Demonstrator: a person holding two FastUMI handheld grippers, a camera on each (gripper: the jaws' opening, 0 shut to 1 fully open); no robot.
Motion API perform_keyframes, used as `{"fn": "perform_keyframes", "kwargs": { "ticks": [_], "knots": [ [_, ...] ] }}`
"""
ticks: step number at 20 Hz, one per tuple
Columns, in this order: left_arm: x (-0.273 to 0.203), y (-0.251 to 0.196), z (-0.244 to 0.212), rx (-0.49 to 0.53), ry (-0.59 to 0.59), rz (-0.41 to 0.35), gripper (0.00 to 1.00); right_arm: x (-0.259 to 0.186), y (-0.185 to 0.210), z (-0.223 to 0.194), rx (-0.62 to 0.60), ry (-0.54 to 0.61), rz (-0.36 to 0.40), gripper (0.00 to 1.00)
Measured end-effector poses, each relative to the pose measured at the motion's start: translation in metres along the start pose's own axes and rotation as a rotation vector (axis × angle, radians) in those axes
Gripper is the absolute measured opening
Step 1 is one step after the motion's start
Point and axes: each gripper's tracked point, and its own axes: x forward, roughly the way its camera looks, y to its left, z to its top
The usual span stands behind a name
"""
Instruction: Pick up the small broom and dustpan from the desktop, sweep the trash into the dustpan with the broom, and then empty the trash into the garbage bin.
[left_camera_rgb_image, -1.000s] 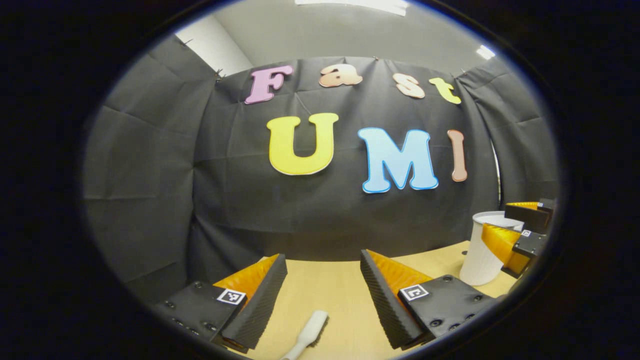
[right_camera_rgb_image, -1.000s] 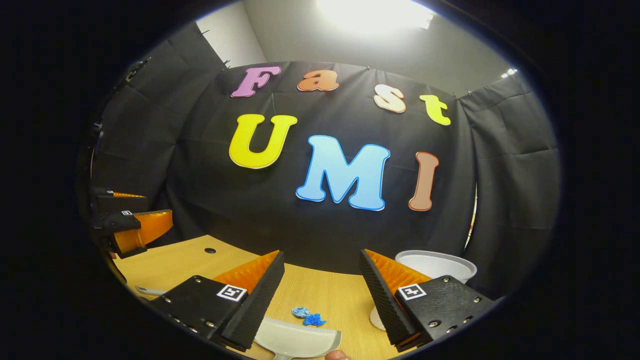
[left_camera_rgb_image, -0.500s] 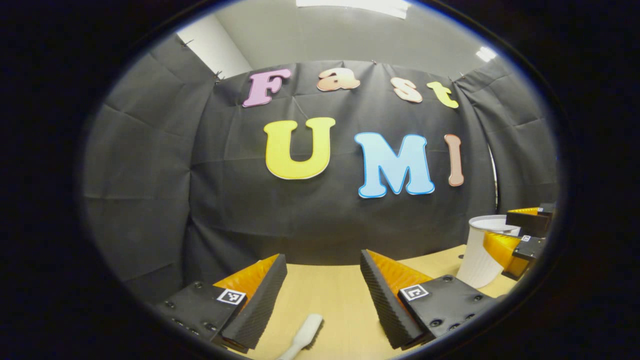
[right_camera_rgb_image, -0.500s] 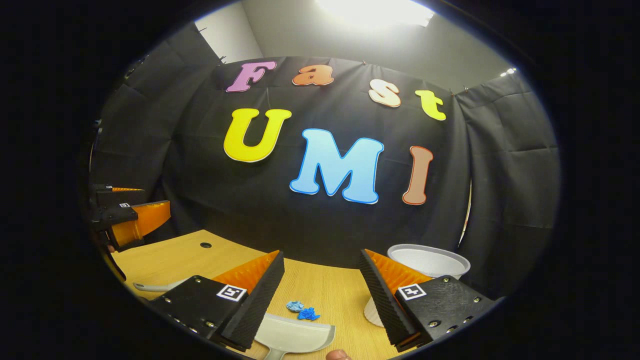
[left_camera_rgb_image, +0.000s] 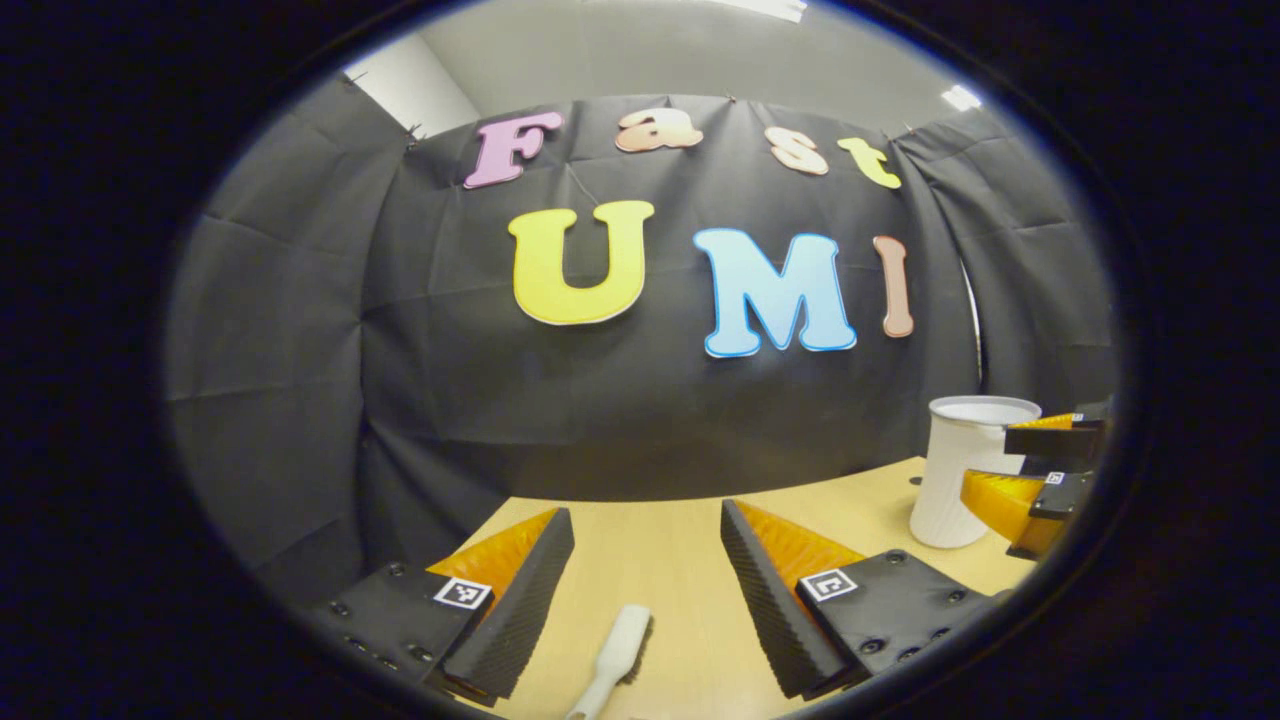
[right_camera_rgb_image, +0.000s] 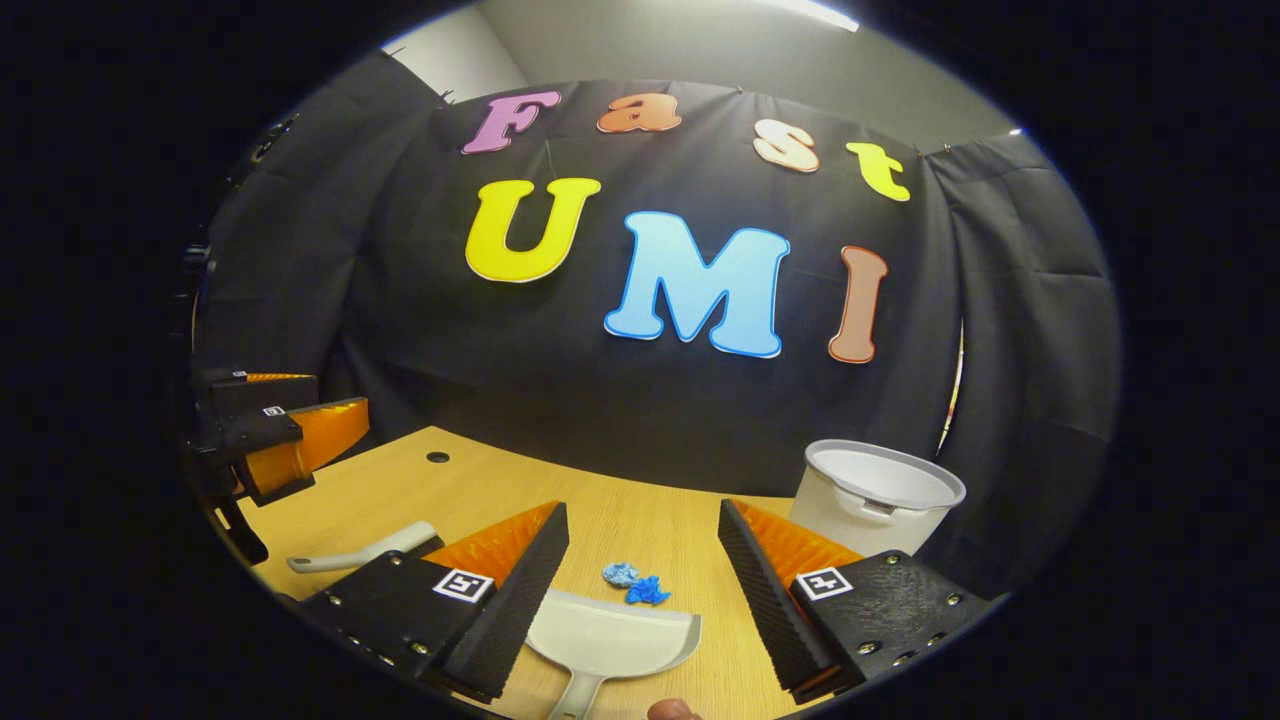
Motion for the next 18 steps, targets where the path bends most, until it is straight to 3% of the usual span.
{"fn": "perform_keyframes", "kwargs": {
  "ticks": [4, 8, 9, 13, 18],
  "knots": [
    [0.006, -0.003, -0.025, 0.009, 0.056, -0.033, 1.00, 0.004, 0.006, -0.019, 0.040, 0.074, 0.011, 0.94],
    [0.012, 0.002, -0.066, 0.014, 0.164, -0.063, 0.92, -0.002, 0.014, -0.059, 0.091, 0.232, 0.031, 0.95],
    [0.014, 0.004, -0.076, 0.015, 0.191, -0.067, 1.00, -0.004, 0.015, -0.066, 0.102, 0.260, 0.030, 0.95],
    [0.017, 0.011, -0.116, 0.037, 0.297, -0.086, 0.97, -0.008, 0.015, -0.095, 0.135, 0.371, 0.015, 0.95],
    [0.022, 0.018, -0.165, 0.070, 0.430, -0.110, 1.00, -0.008, 0.016, -0.128, 0.149, 0.492, 0.002, 0.95]
  ]
}}
